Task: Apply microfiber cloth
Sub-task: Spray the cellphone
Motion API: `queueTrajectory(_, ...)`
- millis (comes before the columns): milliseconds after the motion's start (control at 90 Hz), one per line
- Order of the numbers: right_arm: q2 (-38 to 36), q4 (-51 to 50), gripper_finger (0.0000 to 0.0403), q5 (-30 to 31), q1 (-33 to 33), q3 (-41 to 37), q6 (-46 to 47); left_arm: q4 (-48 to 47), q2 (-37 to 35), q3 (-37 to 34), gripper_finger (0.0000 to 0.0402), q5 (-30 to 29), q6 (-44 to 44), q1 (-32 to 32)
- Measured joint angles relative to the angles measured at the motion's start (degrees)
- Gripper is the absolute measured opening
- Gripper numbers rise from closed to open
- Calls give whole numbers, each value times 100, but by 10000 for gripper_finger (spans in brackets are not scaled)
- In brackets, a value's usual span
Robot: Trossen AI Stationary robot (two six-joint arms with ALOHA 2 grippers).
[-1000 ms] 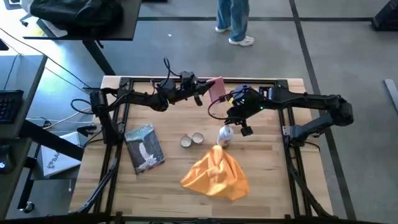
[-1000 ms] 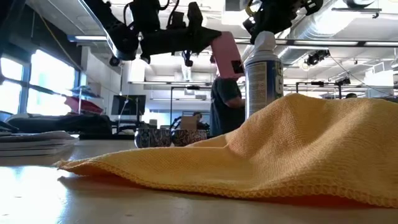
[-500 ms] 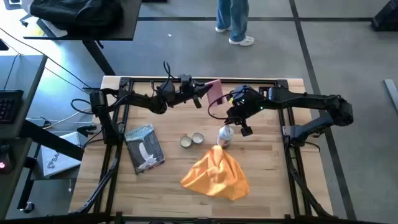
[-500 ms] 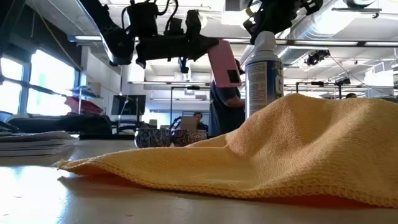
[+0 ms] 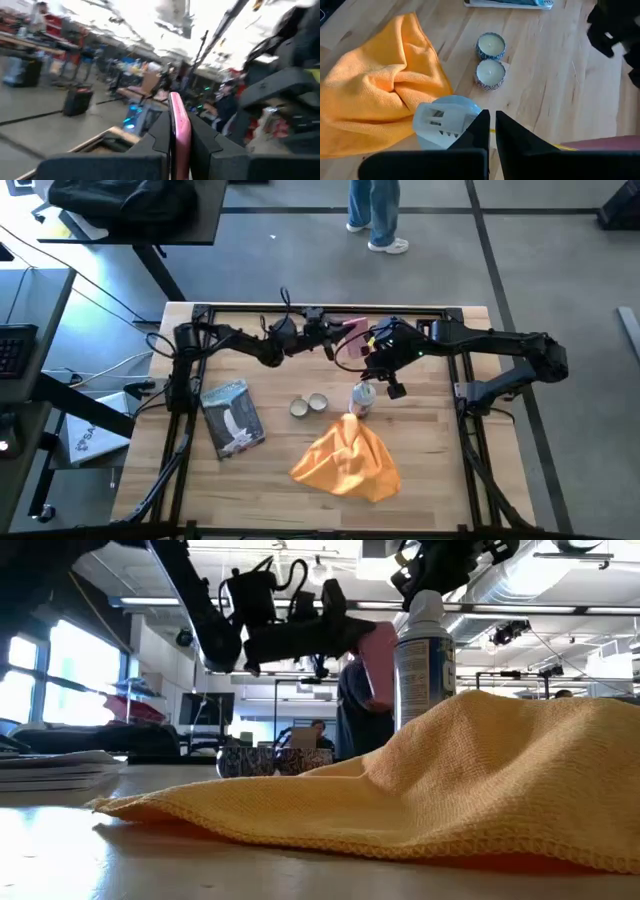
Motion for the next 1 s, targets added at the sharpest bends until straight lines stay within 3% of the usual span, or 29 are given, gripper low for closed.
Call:
queueTrajectory(644, 0, -1, 0, 0, 2, 0, -90, 328, 395, 348, 12, 21, 325, -171)
queueTrajectory(1000, 0, 2, 0, 1, 0, 0, -87, 184, -266, 172, 12, 263, 339, 315)
